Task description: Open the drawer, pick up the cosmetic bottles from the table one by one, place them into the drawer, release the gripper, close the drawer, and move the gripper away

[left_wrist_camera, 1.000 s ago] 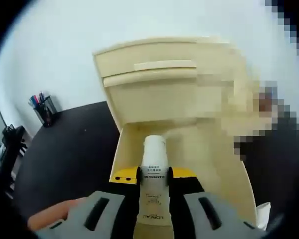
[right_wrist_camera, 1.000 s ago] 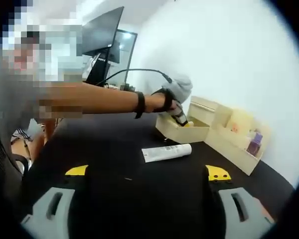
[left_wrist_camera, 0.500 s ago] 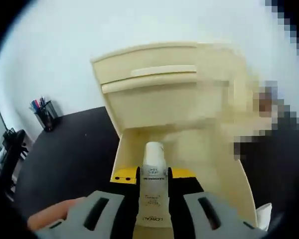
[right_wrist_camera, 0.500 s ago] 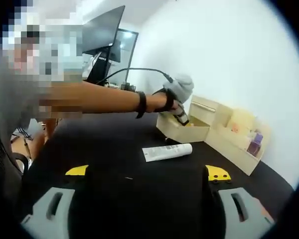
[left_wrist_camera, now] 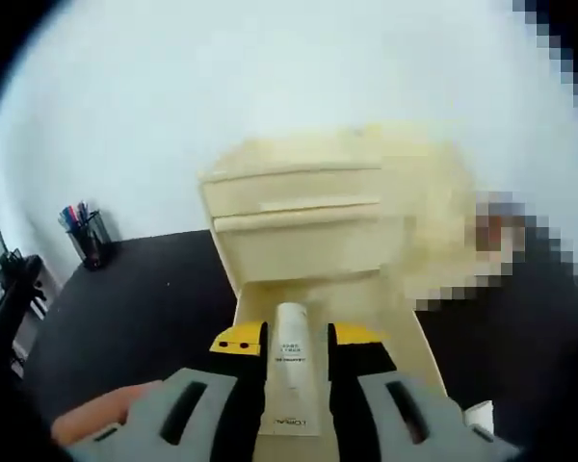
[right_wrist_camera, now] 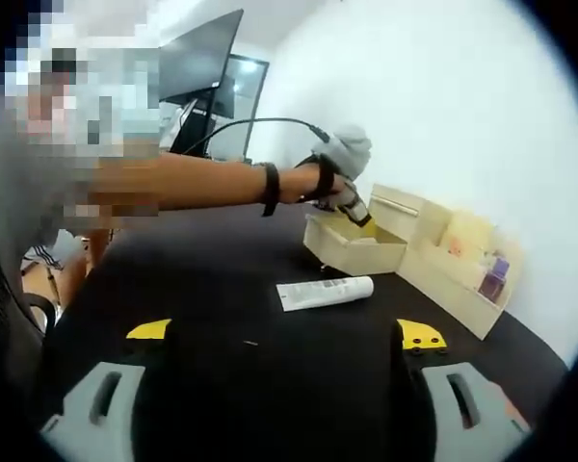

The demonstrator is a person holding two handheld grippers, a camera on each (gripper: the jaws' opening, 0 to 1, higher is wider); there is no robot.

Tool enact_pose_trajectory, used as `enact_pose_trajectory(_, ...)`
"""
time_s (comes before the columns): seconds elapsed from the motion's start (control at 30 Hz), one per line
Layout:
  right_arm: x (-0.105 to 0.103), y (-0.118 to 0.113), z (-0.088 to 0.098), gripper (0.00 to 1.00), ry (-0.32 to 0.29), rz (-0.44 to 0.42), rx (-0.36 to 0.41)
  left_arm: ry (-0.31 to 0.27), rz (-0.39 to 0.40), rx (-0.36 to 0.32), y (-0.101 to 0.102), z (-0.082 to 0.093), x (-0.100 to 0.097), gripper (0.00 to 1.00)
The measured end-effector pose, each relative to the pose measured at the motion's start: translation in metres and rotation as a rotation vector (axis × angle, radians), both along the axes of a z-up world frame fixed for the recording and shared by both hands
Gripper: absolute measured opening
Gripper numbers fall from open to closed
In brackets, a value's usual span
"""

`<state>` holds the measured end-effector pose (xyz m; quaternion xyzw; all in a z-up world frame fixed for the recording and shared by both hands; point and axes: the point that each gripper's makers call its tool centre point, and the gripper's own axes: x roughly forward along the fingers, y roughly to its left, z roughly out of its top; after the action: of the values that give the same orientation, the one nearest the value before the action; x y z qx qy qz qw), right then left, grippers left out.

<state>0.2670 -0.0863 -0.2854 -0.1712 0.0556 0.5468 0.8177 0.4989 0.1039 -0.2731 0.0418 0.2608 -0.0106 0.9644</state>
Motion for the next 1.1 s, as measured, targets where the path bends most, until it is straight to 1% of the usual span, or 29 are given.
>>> enact_pose_trajectory(0.23, 0.0, 0.0, -0.002, 0.86, 0.004, -0.001, -0.003, -0.053, -0.054, -0.004, -0.01, 0.021, -0.009, 0.23)
enact_pose_trajectory(0.3, 0.002, 0.0, -0.002, 0.86, 0.004, -0.001, -0.005, -0.081, -0.101, -0.014, -0.02, 0.029, -0.013, 0.23)
enact_pose_trajectory(0.33, 0.002, -0.001, -0.002, 0.86, 0.005, -0.001, -0.005, -0.085, -0.109, -0.013, -0.022, 0.032, -0.017, 0.23)
enact_pose_trajectory(0.53, 0.002, -0.001, -0.003, 0.85, 0.007, -0.004, -0.007, -0.141, -0.203, 0.029, -0.045, 0.051, -0.036, 0.23)
enact_pose_trajectory(0.67, 0.001, 0.0, -0.004, 0.85, 0.009, -0.003, -0.007, -0.149, -0.235, 0.041, -0.052, 0.055, -0.044, 0.25)
enact_pose_trajectory(0.77, 0.001, 0.0, -0.005, 0.85, 0.009, -0.005, -0.008, -0.161, -0.261, 0.024, -0.057, 0.06, -0.05, 0.26)
enact_pose_trajectory(0.83, 0.0, 0.001, -0.006, 0.85, 0.009, -0.006, -0.01, -0.16, -0.287, -0.005, -0.062, 0.062, -0.055, 0.27)
enact_pose_trajectory(1.0, -0.001, 0.002, -0.006, 0.85, 0.009, -0.009, -0.009, -0.136, -0.328, -0.003, -0.07, 0.057, -0.069, 0.29)
enact_pose_trajectory(1.1, 0.0, 0.0, -0.006, 0.85, 0.009, -0.007, -0.012, -0.106, -0.386, 0.0, -0.088, 0.044, -0.089, 0.29)
